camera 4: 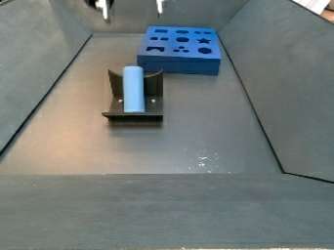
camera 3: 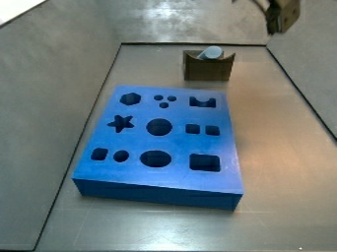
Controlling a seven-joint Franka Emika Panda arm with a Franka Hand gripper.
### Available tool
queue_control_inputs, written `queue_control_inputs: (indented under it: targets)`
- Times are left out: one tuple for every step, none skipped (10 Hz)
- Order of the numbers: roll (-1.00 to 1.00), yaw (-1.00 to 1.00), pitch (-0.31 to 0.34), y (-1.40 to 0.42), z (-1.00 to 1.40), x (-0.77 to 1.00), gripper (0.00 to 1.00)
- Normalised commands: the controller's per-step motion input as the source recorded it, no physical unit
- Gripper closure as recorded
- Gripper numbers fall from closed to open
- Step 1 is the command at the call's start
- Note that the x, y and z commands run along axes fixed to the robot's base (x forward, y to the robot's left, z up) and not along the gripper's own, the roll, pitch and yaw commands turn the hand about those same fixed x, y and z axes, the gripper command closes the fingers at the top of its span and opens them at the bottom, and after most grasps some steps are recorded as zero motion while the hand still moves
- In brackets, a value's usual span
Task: Pick up the oval object. Move up. Place the oval object on the fixture. Regrasp the oval object. Move to above the board. Insert the oval object.
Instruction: Regrasp the oval object.
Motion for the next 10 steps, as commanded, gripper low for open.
queue_control_inputs:
  targets:
    - [0.07, 0.13, -0.102, 0.06, -1.0, 0.06, 0.0]
    - [0.06, 0.07, -0.131, 0.06, -1.0, 0.07, 0.0]
    - [0.06, 0.05, -0.135, 0.05, -1.0, 0.07, 0.0]
    - [0.06, 0.01, -0.125, 0.05, -1.0, 0.08, 0.0]
    - [0.06, -0.01, -0.115, 0.04, -1.0, 0.09, 0.0]
    - [0.06, -0.03, -0.096, 0.04, -1.0, 0.09, 0.0]
    - [0.05, -0.04, -0.077, 0.03, -1.0, 0.1, 0.0]
    - [0.05, -0.05, -0.044, 0.03, -0.96, 0.11, 0.0]
    - [0.05, -0.05, -0.018, 0.02, -0.81, 0.1, 0.0]
    - [0.05, -0.03, 0.005, 0.01, -0.62, 0.09, 0.0]
